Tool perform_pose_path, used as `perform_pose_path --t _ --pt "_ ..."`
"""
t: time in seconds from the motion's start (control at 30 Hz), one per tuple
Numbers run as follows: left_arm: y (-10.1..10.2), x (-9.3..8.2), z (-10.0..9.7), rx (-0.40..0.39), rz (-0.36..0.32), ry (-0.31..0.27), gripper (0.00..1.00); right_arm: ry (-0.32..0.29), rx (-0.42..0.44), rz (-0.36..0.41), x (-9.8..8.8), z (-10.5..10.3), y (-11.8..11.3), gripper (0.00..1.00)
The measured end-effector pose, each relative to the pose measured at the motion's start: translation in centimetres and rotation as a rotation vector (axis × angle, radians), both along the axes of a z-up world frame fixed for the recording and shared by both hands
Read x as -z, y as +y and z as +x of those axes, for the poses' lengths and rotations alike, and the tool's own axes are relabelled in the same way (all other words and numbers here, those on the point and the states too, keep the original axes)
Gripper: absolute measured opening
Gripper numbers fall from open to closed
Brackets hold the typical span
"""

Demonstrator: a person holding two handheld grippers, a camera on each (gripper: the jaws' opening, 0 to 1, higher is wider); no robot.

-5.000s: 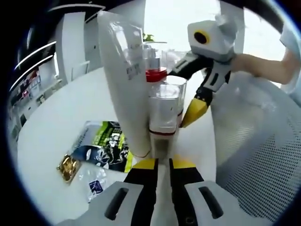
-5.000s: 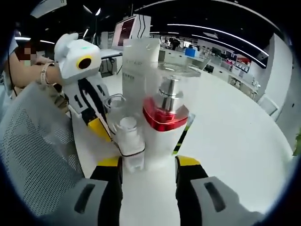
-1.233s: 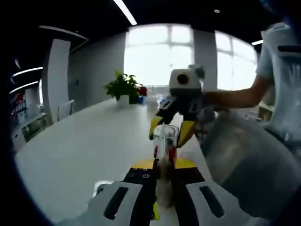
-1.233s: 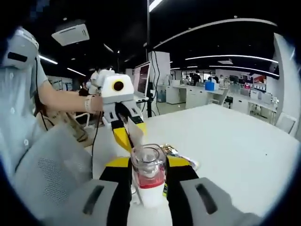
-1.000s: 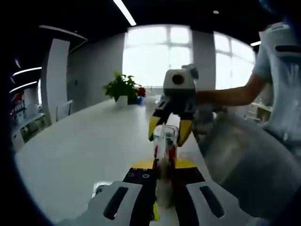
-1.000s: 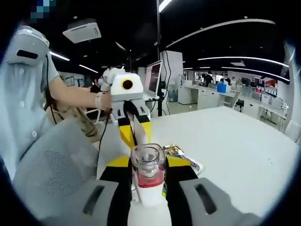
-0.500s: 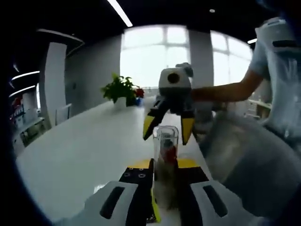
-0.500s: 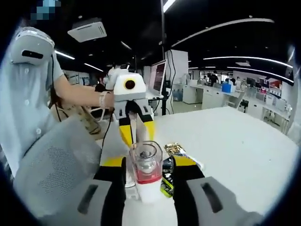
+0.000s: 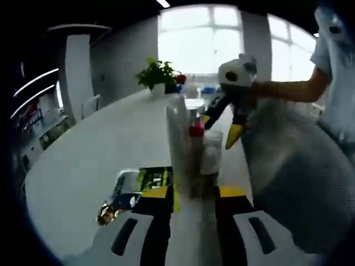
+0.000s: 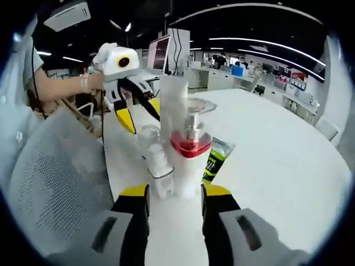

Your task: Arrange the skincare products in the storage area until every visible bottle or jar stands upright without overlapping.

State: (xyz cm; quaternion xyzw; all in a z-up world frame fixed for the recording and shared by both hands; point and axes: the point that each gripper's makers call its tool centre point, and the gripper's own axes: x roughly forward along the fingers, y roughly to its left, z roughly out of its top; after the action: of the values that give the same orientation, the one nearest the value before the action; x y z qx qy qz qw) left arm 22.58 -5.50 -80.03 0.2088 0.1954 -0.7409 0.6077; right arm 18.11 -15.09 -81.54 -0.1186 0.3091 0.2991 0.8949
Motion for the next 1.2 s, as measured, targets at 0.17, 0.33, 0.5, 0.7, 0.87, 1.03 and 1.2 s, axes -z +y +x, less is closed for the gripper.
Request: perform_pose_path --t 0.17,0.33,0.5,0.7,0.87,1.03,1.2 --pt "-0.5 2.3 -3.2 0.054 0.067 0.021 0.19 0.071 0.020 0.033 1.2 -0.2 1.5 0.23" --pt "-1.9 3.2 -2.8 -0.005 0.085 0.025 0.19 0.065 0.056 -0.066 1.7 0.6 1.2 0.17" --pt "-2.7 3.3 -2.1 -0.039 0.085 0.038 0.17 0.119 0.079 -0.055 2.7 0.9 1.8 0.22" --pt "-3.1 3.7 -2.4 -0.030 0.100 0.043 0.14 0.128 0.096 -0.062 3.4 1.5 2.0 0.19" --pt "-3.3 4.1 -2.5 -0.018 0.112 0.041 0.14 0.124 0.105 -0.063 3.5 1.7 1.9 0.19" --pt "-3.5 4.5 -2.4 -0.011 0.121 0.028 0.13 0.125 0.120 -0.051 3.7 1.7 1.7 0.19" --pt "-3.6 4.7 -2.4 -0.005 0.127 0.027 0.12 0.115 0.132 -0.055 3.7 1.9 1.3 0.18"
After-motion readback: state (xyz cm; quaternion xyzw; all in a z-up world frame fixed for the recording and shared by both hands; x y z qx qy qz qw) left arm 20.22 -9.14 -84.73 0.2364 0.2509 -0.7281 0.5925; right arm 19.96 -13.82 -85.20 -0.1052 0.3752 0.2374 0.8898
